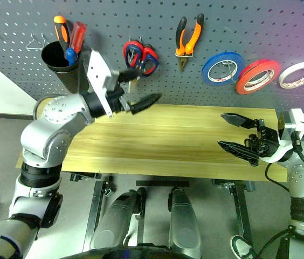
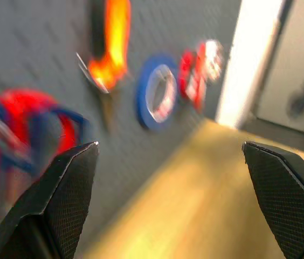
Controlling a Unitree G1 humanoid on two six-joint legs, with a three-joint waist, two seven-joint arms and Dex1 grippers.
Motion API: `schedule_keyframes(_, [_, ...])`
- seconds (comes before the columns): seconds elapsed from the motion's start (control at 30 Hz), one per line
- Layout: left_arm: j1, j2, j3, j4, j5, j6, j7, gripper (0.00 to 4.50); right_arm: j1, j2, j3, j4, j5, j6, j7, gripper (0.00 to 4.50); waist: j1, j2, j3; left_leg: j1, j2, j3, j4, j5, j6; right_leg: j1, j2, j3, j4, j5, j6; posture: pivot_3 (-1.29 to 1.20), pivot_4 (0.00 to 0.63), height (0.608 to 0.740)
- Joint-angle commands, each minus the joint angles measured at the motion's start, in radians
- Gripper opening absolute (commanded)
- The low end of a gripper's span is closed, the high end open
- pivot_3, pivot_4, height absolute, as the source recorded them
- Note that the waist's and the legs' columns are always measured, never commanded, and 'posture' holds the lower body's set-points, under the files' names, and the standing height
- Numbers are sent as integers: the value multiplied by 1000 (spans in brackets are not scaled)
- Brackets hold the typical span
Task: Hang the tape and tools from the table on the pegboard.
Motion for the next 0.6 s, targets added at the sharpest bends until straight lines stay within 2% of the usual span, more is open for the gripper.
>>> schedule_keyframes(0.03, [37,21,-14,-38,24,-63,-23,4468,16,11,-37,-49,30,5,-26,4500,-1,0,0,0,0,0,0,0,0,0,0,0,0,0,0,-95,274,718])
schedule_keyframes(0.13, [85,20,-1,-34,9,-66,-30,4468,31,25,-31,-73,33,8,-48,4500,1,1,-1,0,0,0,0,0,0,0,0,1,0,0,0,-89,271,718])
schedule_keyframes(0.37, [242,50,3,51,77,-186,-45,4468,94,82,-31,-108,2,-12,-149,4500,3,4,-6,0,0,0,0,-3,5,0,0,1,-1,0,0,-78,257,718])
schedule_keyframes(0.6, [293,44,20,117,112,-268,-36,4468,189,164,-44,-162,-13,-48,-278,4500,7,6,-22,0,0,0,0,-5,4,0,0,1,-1,0,-1,-78,241,718])
